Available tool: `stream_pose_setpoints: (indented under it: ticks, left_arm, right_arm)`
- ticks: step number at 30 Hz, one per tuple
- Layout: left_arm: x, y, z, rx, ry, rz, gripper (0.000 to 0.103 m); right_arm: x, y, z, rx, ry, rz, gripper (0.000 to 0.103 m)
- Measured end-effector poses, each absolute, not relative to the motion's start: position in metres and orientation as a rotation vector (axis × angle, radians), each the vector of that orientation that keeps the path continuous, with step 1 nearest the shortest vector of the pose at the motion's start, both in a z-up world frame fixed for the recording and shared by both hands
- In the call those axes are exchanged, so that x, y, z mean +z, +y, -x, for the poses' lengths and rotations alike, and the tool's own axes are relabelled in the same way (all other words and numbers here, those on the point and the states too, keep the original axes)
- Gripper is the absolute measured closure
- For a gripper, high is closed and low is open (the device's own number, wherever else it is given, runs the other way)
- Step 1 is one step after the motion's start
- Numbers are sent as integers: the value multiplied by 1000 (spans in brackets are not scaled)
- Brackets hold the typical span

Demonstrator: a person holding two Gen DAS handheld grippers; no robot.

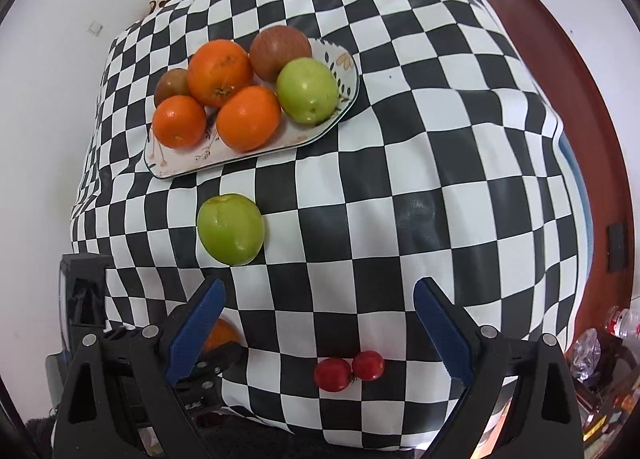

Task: Organize fruits
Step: 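Grasp the small orange with the left tool while the right tool grasps the green apple, then carry the small orange and green apple onto the plate and open both tools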

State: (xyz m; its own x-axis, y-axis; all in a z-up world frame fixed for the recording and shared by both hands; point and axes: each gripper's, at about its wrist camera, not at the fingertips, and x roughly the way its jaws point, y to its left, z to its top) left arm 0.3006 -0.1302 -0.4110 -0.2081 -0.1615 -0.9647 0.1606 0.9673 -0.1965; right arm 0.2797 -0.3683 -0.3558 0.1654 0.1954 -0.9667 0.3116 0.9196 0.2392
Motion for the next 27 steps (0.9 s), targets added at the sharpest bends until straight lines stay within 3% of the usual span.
stream_pose_setpoints:
  ticks: [11, 12, 14, 15, 17, 18, 27]
  left_arm:
    - [-379, -86, -329, -117, 1621, 40, 52]
    - [-380, -82, -331, -106, 1617, 44, 52]
    - [-381, -78, -334, -94, 1621, 62, 52]
    - [-383, -75, -334, -91, 1624, 75, 52]
    - [-384, -74, -333, -86, 1629, 96, 52]
    - [-384, -74, -331, -85, 1628, 100, 52]
    - [-398, -71, -328, -115, 1646, 112, 52]
  right_arm:
    - [-396, -334, -331, 51, 1448, -485, 6]
    - [-401, -328, -336, 62, 1452, -477, 9]
    - [-412, -315, -345, 88, 1462, -456, 24]
    - [-416, -310, -348, 96, 1468, -453, 37]
    - [-421, -304, -350, 85, 1471, -425, 39]
    - [-421, -303, -349, 86, 1464, -413, 45]
    - [-416, -296, -311, 205, 1569, -327, 45]
